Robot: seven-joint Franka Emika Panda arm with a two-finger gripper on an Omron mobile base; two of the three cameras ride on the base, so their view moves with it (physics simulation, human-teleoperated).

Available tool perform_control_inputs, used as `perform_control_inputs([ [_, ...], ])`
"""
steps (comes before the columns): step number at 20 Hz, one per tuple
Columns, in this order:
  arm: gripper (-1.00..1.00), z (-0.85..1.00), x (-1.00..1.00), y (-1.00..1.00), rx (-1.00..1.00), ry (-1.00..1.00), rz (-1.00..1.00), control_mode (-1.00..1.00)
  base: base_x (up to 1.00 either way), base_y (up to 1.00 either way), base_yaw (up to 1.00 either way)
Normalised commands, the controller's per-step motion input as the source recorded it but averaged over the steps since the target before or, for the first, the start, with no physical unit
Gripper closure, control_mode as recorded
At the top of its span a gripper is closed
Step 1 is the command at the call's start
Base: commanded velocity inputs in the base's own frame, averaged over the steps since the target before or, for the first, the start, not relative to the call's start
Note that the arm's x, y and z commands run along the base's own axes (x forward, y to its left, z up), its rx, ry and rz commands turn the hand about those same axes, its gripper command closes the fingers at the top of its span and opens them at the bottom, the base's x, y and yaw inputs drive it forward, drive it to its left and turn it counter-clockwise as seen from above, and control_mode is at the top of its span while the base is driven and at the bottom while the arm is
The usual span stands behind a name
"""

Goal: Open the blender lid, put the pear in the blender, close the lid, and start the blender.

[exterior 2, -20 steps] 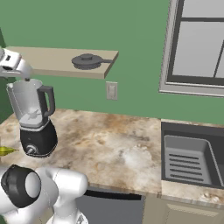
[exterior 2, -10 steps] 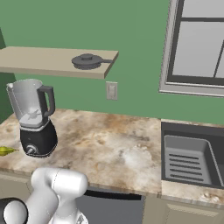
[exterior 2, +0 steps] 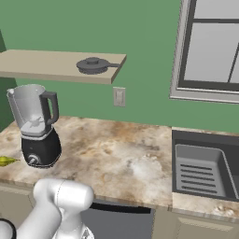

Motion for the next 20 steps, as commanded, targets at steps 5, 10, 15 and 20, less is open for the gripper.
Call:
perform_control_inputs([
  [5, -1.0, -0.77, 0.0, 0.3, 0.03, 0.0, -0.24, -1.0, 0.0, 0.0, 0.0],
  [10, -1.0, -0.37, 0.2, 0.21, 0.03, -0.07, -0.19, -1.0, 0.0, 0.0, 0.0],
  [15, -1.0, -0.17, 0.51, 0.07, 0.03, -0.07, -0.05, -1.0, 0.0, 0.0, 0.0],
  [20, -1.0, -0.2, 0.57, 0.02, 0.0, 0.0, 0.0, -1.0, 0.0, 0.0, 0.0],
])
